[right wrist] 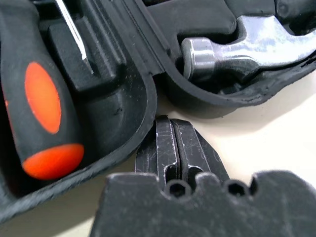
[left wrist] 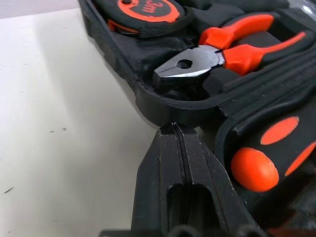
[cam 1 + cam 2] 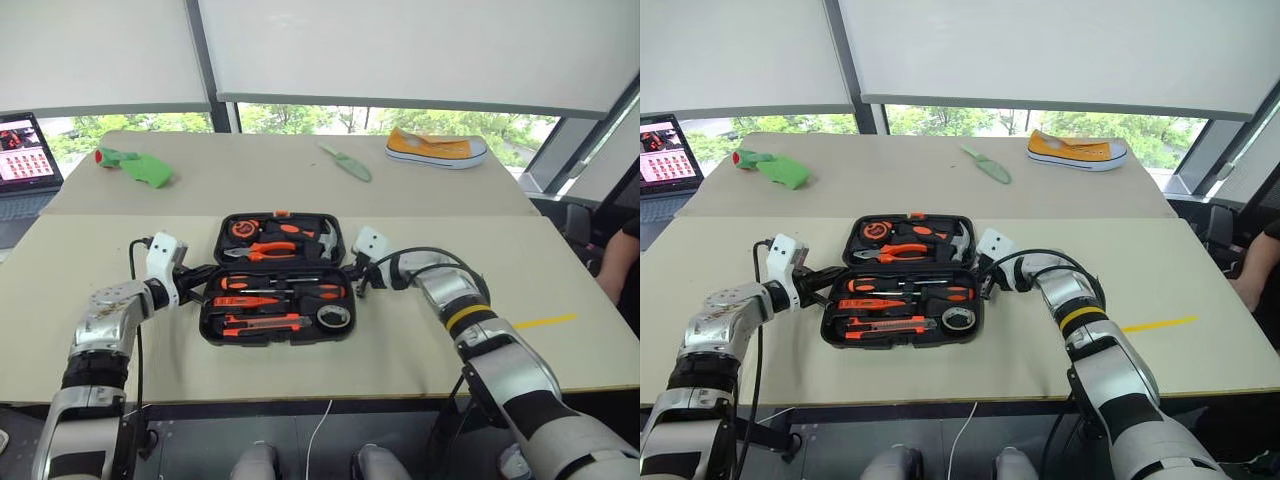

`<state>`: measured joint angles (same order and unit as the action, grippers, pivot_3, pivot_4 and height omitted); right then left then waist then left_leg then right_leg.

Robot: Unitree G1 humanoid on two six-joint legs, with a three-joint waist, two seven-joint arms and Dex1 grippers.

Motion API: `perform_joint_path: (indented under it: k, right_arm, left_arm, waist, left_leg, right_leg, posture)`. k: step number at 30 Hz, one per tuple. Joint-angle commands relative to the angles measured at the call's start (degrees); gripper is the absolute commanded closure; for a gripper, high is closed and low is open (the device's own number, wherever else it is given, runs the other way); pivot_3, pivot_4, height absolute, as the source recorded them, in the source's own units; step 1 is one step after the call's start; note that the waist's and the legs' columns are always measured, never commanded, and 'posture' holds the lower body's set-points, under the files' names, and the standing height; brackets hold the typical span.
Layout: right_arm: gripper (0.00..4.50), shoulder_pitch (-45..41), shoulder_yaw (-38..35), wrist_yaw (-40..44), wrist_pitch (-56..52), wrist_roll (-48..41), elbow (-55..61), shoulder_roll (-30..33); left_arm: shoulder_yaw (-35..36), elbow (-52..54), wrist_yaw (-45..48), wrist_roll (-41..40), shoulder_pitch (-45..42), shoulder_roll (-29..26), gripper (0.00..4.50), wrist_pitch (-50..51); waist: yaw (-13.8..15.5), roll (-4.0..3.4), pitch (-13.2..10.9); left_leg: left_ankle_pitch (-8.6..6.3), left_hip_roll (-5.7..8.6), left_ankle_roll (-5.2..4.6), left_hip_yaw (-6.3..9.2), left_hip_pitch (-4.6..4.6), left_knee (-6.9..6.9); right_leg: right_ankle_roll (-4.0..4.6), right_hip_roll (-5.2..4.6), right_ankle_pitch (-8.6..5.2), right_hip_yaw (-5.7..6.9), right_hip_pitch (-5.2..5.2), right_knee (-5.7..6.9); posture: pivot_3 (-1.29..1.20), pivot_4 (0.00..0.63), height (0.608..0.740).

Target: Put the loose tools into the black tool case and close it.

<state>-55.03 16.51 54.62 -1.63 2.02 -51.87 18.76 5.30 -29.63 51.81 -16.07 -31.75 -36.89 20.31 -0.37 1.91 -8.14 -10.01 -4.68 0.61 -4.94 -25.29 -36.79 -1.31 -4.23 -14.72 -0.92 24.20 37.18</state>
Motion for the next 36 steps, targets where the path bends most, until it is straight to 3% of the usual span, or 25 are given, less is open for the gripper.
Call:
perform_joint_path:
  k: [1, 4, 10, 16, 21, 23, 24, 26, 27, 31, 36]
  right_arm:
    - [4.5, 3.8, -1.3, 5.8, -2.7, -2.6, 10.0, 1.6]
    - [4.5, 9.3, -1.7, 9.1, -9.0, -4.2, 19.5, 4.4]
    - [4.5, 19.6, -3.9, 7.8, -16.1, -4.9, 33.9, 10.0]
    - [4.5, 25.2, -5.7, 7.1, -19.3, -5.1, 39.7, 13.9]
    - [4.5, 27.1, -6.6, 6.7, -20.9, -5.8, 42.0, 14.9]
    - [4.5, 28.2, -8.1, 7.3, -22.5, -7.1, 43.0, 16.2]
    - [3.92, 28.6, -9.8, 5.7, -20.9, -6.9, 42.5, 16.8]
    - [3.45, 30.1, -11.7, 6.3, -20.6, -7.7, 43.4, 19.1]
    - [3.05, 30.6, -12.8, 6.3, -21.4, -8.7, 44.3, 19.7]
    - [1.64, 31.0, -13.7, 4.4, -35.2, -8.8, 49.1, 25.2]
    - [0.04, 24.1, -14.6, 3.9, -55.2, -16.3, 53.3, 24.9]
  left_arm:
    - [-3.6, 2.3, 6.2, 0.5, -1.8, 1.4, 4.46, -3.7]
    - [-4.3, 4.1, 7.9, 0.2, -1.3, 2.7, 4.46, -3.8]
    - [-7.5, 14.4, 7.1, 0.2, 4.4, 5.2, 4.46, 0.5]
    - [-6.5, 22.7, 4.6, -0.1, 9.7, 5.4, 4.46, 4.8]
    - [-3.7, 21.7, 1.3, 0.5, 10.4, 5.5, 4.46, 4.6]
    - [-2.1, 21.1, 2.0, 0.2, 11.0, 2.8, 4.46, 6.0]
    - [-0.5, 21.0, 2.5, -0.3, 11.6, 1.4, 3.96, 5.7]
    - [2.7, 20.7, 4.3, -2.5, 12.6, -1.1, 3.53, 5.1]
    - [4.3, 20.4, 5.8, -4.2, 12.9, -2.1, 3.08, 5.5]
    - [6.2, 19.8, 6.4, -5.6, 12.3, -7.8, 1.65, 11.7]
    - [4.5, 18.4, -0.2, -6.5, 1.3, -7.6, 0.0, 27.6]
  waist:
    - [0.4, 0.0, 0.0]
    - [1.0, -0.01, 0.0]
    - [1.3, -0.01, 0.0]
    - [1.5, 0.0, 0.0]
    - [1.6, 0.01, 0.0]
    - [1.6, 0.01, 0.0]
    - [1.6, 0.01, 0.0]
    - [1.1, 0.02, 0.0]
    - [1.0, 0.01, 0.0]
    - [1.0, 0.01, 0.0]
    - [1.0, 0.14, -0.1]
  left_leg:
    - [-0.01, 0.01, -0.01, 0.0, -0.02, 0.01]
    - [-0.05, 0.03, -0.05, 0.0, -0.08, 0.01]
    - [-0.11, 0.13, -0.11, 0.02, -0.15, -0.01]
    - [-0.1, 0.18, -0.11, 0.04, -0.03, -0.12]
    - [-0.09, 0.18, -0.11, 0.08, 0.03, -0.14]
    - [-0.09, 0.19, -0.11, 0.09, 0.05, -0.14]
    - [-0.09, 0.19, -0.11, 0.09, 0.05, -0.14]
    - [-0.09, 0.18, -0.11, 0.09, 0.04, -0.14]
    - [-0.1, 0.18, -0.12, 0.09, 0.04, -0.11]
    - [-0.09, 0.17, -0.11, 0.08, 0.03, -0.11]
    - [0.06, 0.16, -0.16, 0.09, 0.04, -0.15]
  right_leg:
    - [0.0, -0.01, 0.0, 0.0, 0.01, -0.02]
    - [-0.03, -0.04, -0.02, 0.01, 0.02, -0.05]
    - [-0.12, -0.15, -0.07, 0.04, 0.0, -0.1]
    - [-0.15, -0.18, -0.08, 0.02, -0.16, -0.08]
    - [-0.15, -0.17, -0.07, 0.01, -0.21, -0.06]
    - [-0.15, -0.17, -0.07, 0.01, -0.22, -0.06]
    - [-0.15, -0.17, -0.07, 0.01, -0.22, -0.07]
    - [-0.15, -0.15, -0.07, -0.01, -0.17, -0.06]
    - [-0.15, -0.15, -0.07, -0.02, -0.16, -0.06]
    - [-0.14, -0.18, -0.07, -0.02, -0.12, -0.05]
    - [-0.13, -0.15, -0.05, -0.02, -0.12, -0.03]
  posture:
    - [0.0, 0.15, 0.74]
    - [0.0, 0.15, 0.74]
    - [0.0, 0.15, 0.74]
    - [0.0, 0.15, 0.74]
    - [0.0, 0.15, 0.74]
    - [0.0, 0.15, 0.74]
    - [0.0, 0.15, 0.74]
    - [0.0, 0.15, 0.74]
    - [0.0, 0.15, 0.74]
    - [0.0, 0.15, 0.74]
    - [0.0, 0.15, 0.74]
